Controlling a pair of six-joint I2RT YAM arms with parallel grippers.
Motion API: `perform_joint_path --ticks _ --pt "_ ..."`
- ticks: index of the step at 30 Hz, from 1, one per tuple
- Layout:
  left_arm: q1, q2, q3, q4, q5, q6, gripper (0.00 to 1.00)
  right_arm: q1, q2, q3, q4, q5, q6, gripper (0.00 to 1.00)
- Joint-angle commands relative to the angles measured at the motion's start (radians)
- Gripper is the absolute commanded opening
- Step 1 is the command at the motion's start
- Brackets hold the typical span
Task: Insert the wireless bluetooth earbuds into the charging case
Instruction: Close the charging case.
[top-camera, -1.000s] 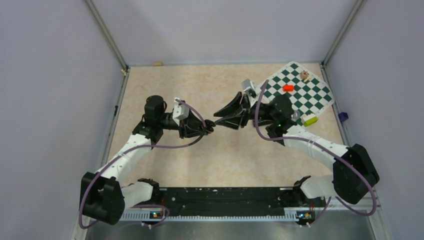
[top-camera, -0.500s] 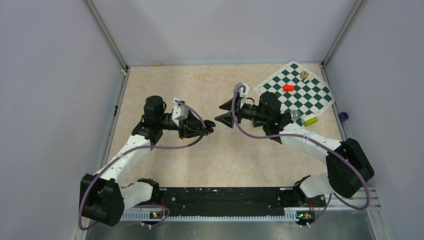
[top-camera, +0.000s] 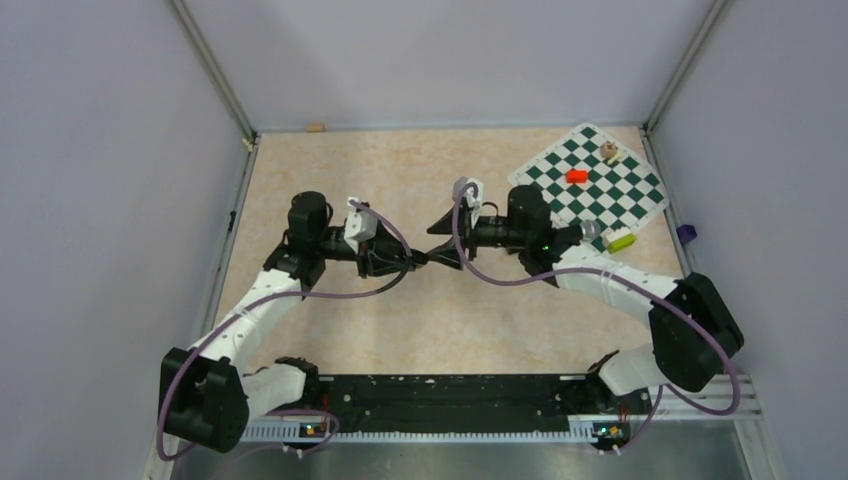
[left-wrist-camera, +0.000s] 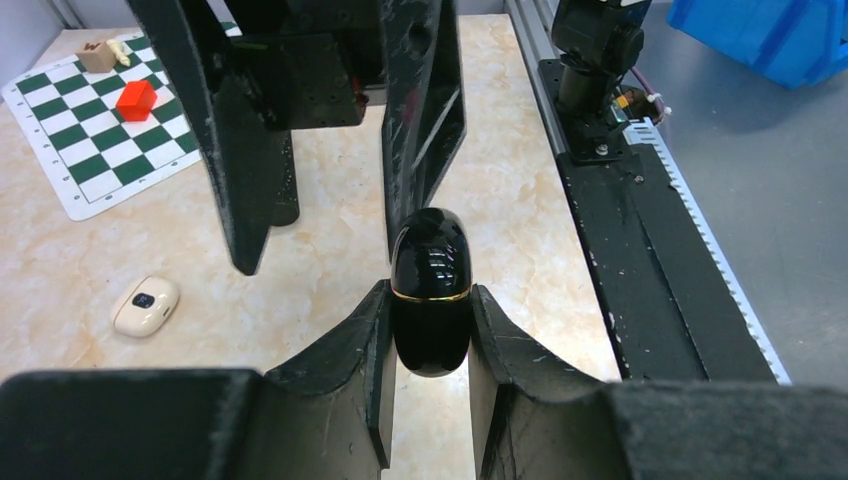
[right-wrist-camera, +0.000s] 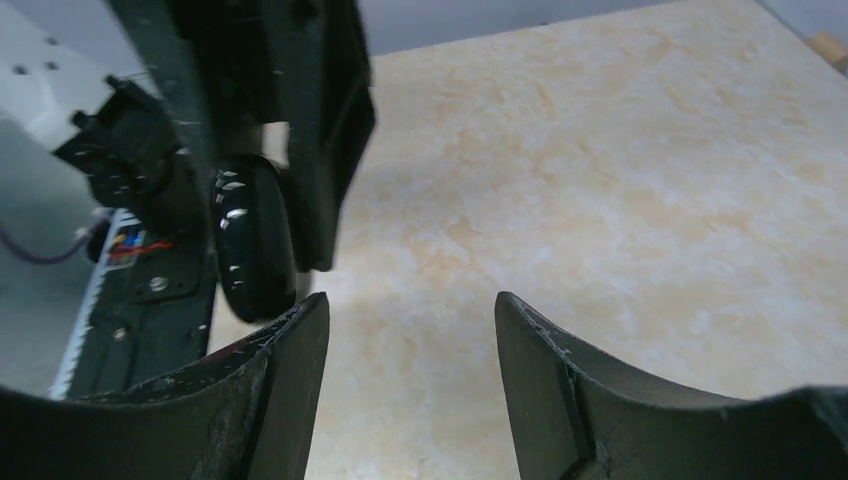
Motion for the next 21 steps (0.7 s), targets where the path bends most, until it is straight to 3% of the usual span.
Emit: perform_joint_path --ticks 1,3,6,8,12,19,20,21 --pt "-0.003 -0.012 -0.006 0.018 0.009 0.023 0.0 0.013 -0.058 0.038 0.208 -0.32 0.176 0.62" --pt "-0.004 -0.011 -0.005 0.018 0.006 0.021 0.0 0.013 -0.07 0.024 0.473 -0.456 0.429 0.62" --pt "-0.003 -0.014 -0.004 0.018 0.004 0.021 0.0 0.013 -0.073 -0.008 1.114 -0.539 0.936 0.71" --pt "-0.002 -0.015 -0.004 0.016 0.001 0.022 0.0 0.013 -0.104 -0.01 1.297 -0.542 1.113 0.76" --pt "-0.003 -0.01 -0.001 0.011 0.001 0.026 0.0 0.016 -0.199 -0.061 1.305 -0.557 1.071 0.82" --pt "-0.004 0.005 0.011 0.004 -0.013 0.016 0.0 0.013 -0.209 -0.069 1.271 -0.688 0.979 0.84" --pt "-0.004 0.006 0.011 0.012 -0.032 0.007 0.0 0.01 -0.211 -0.054 1.215 -0.758 0.904 0.96" --pt "-0.004 0.01 0.01 0.04 -0.067 -0.034 0.0 -0.009 -0.211 -0.031 1.153 -0.826 0.832 0.99"
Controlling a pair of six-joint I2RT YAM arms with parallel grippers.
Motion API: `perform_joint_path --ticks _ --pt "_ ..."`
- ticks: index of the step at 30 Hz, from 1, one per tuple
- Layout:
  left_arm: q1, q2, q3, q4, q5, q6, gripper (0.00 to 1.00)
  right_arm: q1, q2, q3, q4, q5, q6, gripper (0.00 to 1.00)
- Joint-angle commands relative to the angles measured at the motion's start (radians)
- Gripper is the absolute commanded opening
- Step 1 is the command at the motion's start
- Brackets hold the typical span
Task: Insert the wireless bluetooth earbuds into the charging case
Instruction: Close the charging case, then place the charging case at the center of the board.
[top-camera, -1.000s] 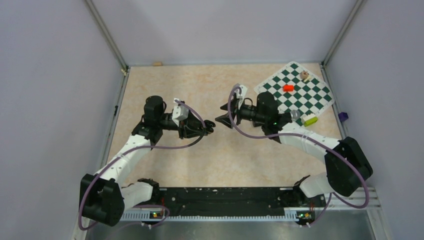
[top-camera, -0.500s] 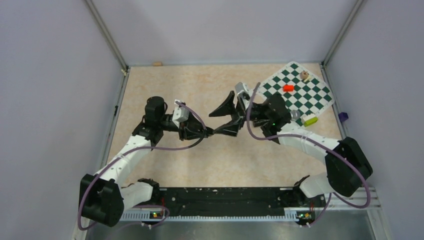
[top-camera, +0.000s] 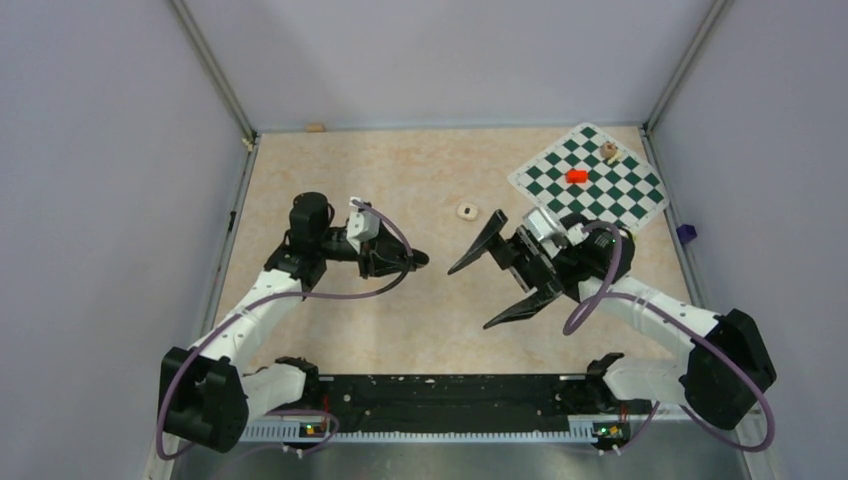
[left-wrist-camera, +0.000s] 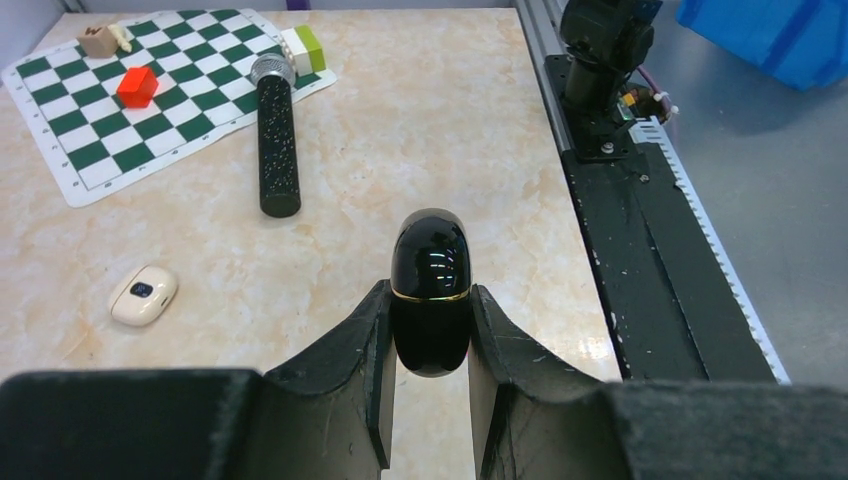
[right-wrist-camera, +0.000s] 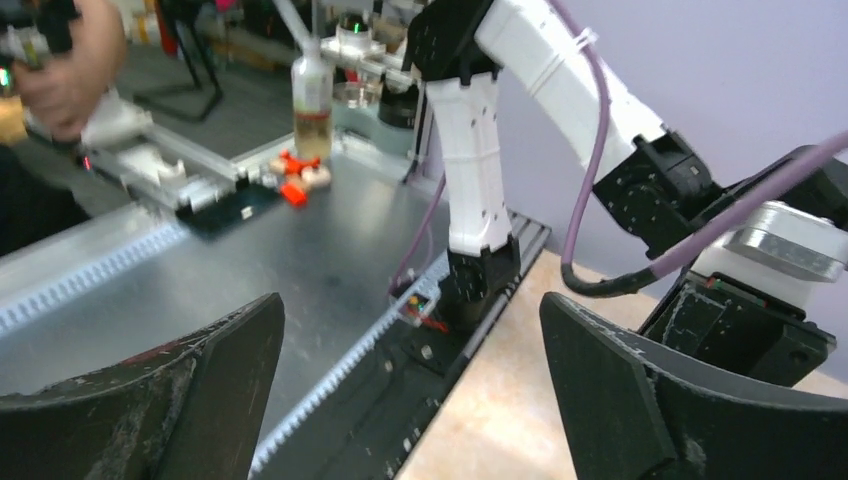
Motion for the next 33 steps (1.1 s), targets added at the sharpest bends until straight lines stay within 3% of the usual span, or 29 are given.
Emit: perform_joint_path --ticks 1,6,8,10,12,13,15,19,31,33 --pt "0.002 0.021 0.013 0.091 -0.108 -0.1 0.0 -0.056 0.003 0.055 -0.021 -0.235 -0.194 0.99" --pt "-0.001 0.119 0.108 0.049 -0.413 -0.22 0.0 -0.422 -0.002 0.114 -0.235 -0.068 -0.18 0.99" --pt "-0.004 0.187 0.17 -0.007 -0.51 -0.228 0.0 -0.586 -0.044 0.122 -0.427 -0.004 -0.253 0.99" --pt "-0.009 0.276 0.243 -0.088 -0.587 -0.226 0.0 -0.682 -0.116 0.135 -0.761 0.053 -0.477 0.99" --pt "-0.014 0.374 0.341 -0.194 -0.628 -0.225 0.0 -0.717 -0.225 0.187 -1.318 0.271 -0.93 0.99" --pt "-0.014 0.444 0.39 -0.263 -0.647 -0.238 0.0 -0.716 -0.252 0.226 -1.496 0.397 -1.14 0.99" --pt "-0.014 0.544 0.483 -0.371 -0.649 -0.244 0.0 -0.717 -0.275 0.263 -1.718 0.587 -1.283 0.99" --pt "-0.014 0.715 0.613 -0.52 -0.595 -0.244 0.0 -0.72 -0.373 0.209 -1.823 0.769 -1.407 0.99" --pt "-0.012 0.916 0.746 -0.593 -0.686 -0.327 0.0 -0.72 -0.446 0.104 -1.805 0.793 -1.367 0.99" --pt "-0.013 0.929 0.754 -0.606 -0.71 -0.351 0.08 -0.72 -0.442 0.106 -1.804 0.8 -1.369 0.99"
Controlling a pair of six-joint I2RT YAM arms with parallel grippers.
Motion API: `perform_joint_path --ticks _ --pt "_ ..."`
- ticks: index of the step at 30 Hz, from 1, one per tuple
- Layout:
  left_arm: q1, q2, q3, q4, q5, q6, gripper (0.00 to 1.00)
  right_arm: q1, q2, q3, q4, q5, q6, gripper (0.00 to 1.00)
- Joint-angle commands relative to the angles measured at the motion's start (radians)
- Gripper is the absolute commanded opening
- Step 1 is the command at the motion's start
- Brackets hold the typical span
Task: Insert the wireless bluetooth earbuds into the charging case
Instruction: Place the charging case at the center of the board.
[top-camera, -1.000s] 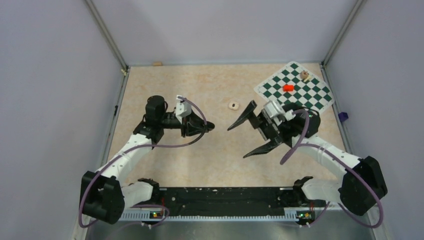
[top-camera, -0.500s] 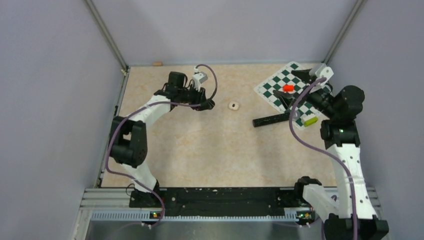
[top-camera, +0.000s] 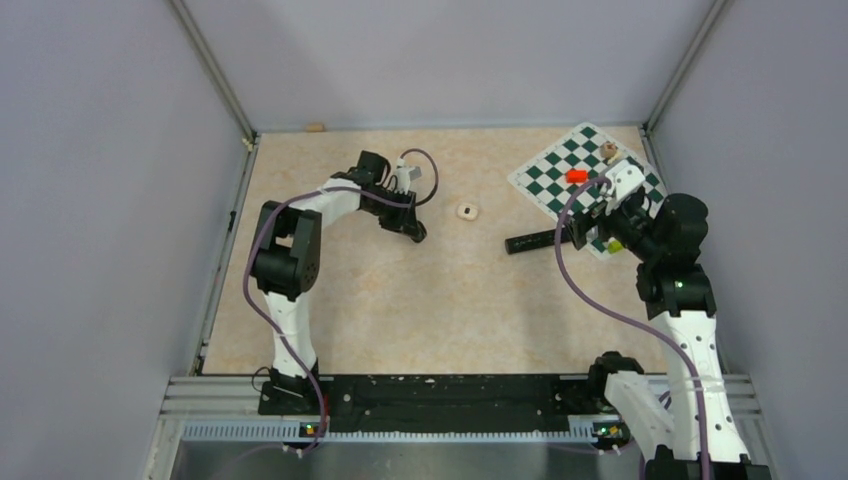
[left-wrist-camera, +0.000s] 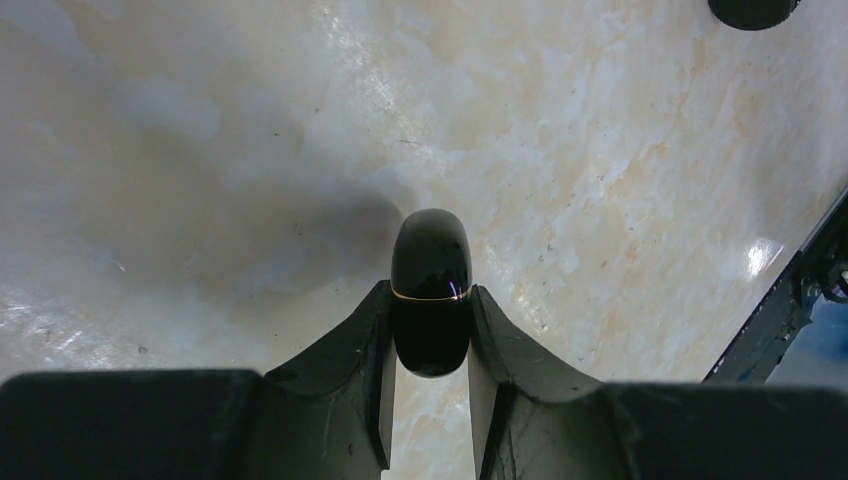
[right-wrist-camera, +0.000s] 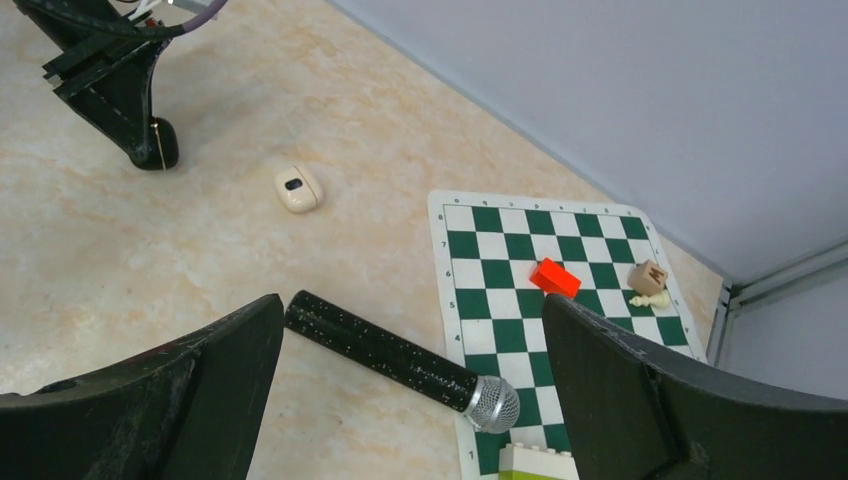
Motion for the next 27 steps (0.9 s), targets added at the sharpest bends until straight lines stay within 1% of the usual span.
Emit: perform_joint_path --ticks 1,4,5,9,11,13,15,16,17,22,27 --pt "-0.003 0.021 0.059 -0.033 -0.051 -0.057 0.14 -0.003 -0.007 0.018 0.008 0.041 -0.021 0.99" --pt "-0.003 0.04 0.067 -0.051 -0.078 -0.065 0.3 -0.003 -0.006 0.019 0.009 0.047 -0.021 0.99" --pt "-0.003 0.043 0.068 -0.052 -0.086 -0.068 0.33 -0.003 -0.006 0.019 0.008 0.052 -0.021 0.99" --pt "-0.002 0.053 0.071 -0.052 -0.104 -0.078 0.4 -0.003 -0.008 0.02 0.006 0.08 -0.013 0.99" --pt "-0.001 0.054 0.076 -0.055 -0.107 -0.077 0.47 -0.003 -0.009 0.022 0.007 0.098 -0.011 0.99" --pt "0.0 0.051 0.08 -0.065 -0.115 -0.072 0.63 -0.003 -0.009 0.021 0.007 0.113 -0.006 0.99" --pt "0.006 0.04 0.082 -0.07 -0.119 -0.062 0.87 -0.003 -0.004 0.019 0.008 0.125 0.006 0.99" --pt "0.008 0.031 0.082 -0.075 -0.13 -0.055 0.96 -0.003 -0.003 0.017 0.014 0.139 0.025 0.99" --pt "0.01 0.019 0.081 -0.077 -0.139 -0.046 0.98 -0.003 0.001 0.014 0.027 0.156 0.049 0.99" --pt "0.048 -0.082 0.055 -0.098 -0.18 0.029 0.99 -0.003 0.0 0.028 0.054 0.232 0.133 0.99" --pt "0.153 -0.246 0.008 -0.1 -0.185 0.101 0.99 -0.003 -0.025 0.113 0.038 0.314 0.205 0.99"
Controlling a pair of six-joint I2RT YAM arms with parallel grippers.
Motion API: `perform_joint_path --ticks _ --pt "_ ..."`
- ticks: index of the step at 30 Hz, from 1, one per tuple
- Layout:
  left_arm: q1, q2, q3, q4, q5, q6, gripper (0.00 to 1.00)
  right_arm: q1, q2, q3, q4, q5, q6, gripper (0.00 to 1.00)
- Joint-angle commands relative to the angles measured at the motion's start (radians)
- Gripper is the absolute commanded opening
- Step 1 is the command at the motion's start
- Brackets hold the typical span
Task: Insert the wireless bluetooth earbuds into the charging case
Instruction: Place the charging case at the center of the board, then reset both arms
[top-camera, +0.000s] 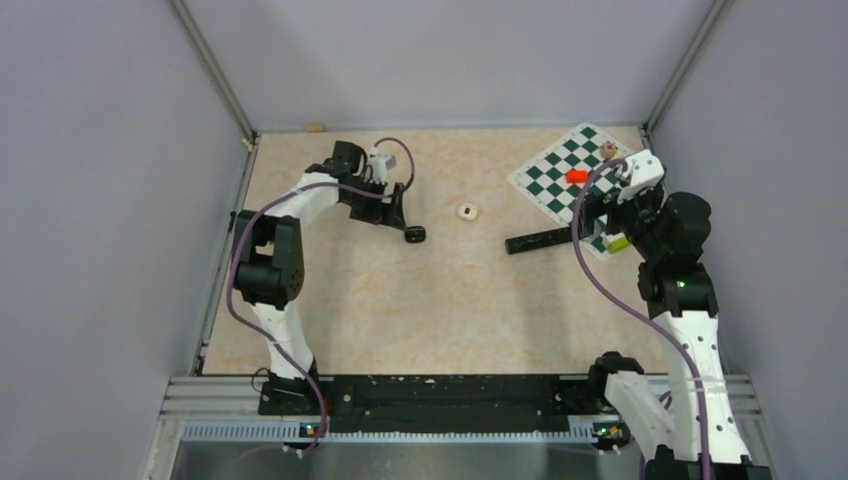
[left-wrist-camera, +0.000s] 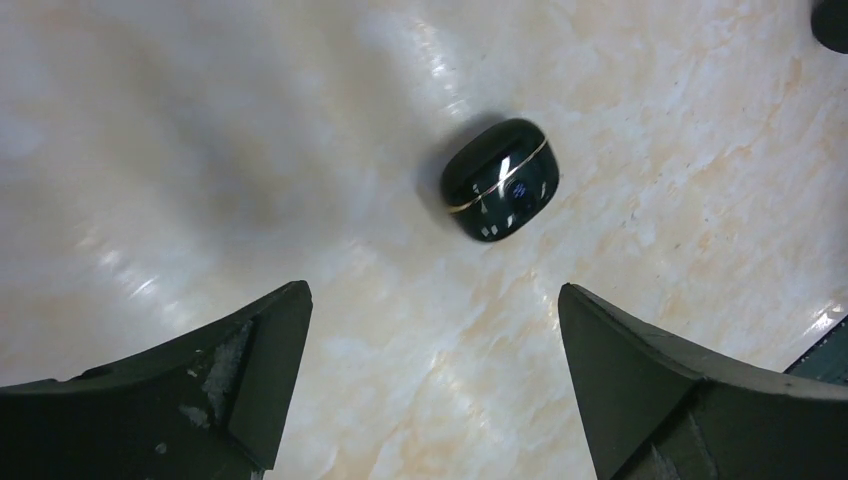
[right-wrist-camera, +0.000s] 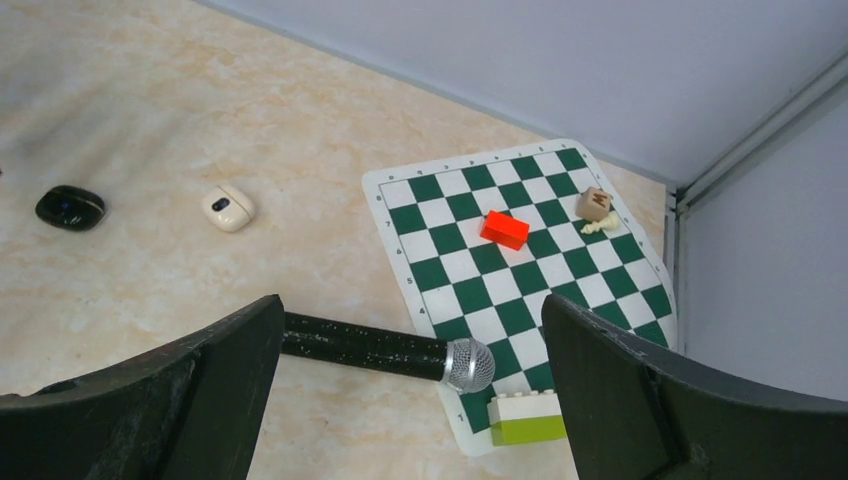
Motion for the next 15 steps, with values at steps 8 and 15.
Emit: perform_joint_path --ticks 8,15 --pt "0.257 -0.656 -0.127 0.079 -0.02 0.111 0.99 -0.003 -0.054 0.298 -0.014 0.12 0.198 0.99" --pt "0.26 -1.164 -0.344 0.3 -0.172 0.026 0.99 -0.002 -0.09 0.394 -0.082 0.059 0.213 0.99"
